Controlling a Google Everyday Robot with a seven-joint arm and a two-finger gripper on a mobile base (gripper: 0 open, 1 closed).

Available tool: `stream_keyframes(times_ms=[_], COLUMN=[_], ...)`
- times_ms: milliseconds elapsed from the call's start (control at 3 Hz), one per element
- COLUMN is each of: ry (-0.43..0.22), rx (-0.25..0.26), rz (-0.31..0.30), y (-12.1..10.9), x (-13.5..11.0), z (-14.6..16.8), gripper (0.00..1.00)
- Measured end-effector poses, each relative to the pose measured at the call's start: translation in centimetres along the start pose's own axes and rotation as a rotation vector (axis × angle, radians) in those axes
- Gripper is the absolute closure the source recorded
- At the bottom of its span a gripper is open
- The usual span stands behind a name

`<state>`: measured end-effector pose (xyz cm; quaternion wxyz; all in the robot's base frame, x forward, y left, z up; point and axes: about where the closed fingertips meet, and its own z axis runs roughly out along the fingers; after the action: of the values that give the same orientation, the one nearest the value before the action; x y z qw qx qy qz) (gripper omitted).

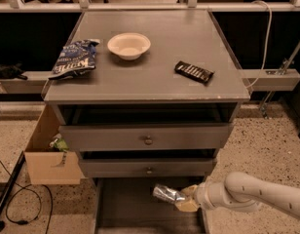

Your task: Place redbull can into bottom drawer

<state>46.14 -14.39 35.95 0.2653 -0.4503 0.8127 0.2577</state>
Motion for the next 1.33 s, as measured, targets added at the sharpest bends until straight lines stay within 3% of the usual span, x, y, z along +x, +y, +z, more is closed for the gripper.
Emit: stream_keyframes(times_ms=[333, 667, 1333], ry=[0.071, 0.071, 0.095], rx=[-0.020, -0.020, -0.023], rz=[-0.086, -0.086, -0.109], y=[0.0, 0.0, -1.5], x=[1.4, 1.4, 3.3], z=[1.1, 1.1, 4.8], gripper=[1.00, 1.00, 1.00])
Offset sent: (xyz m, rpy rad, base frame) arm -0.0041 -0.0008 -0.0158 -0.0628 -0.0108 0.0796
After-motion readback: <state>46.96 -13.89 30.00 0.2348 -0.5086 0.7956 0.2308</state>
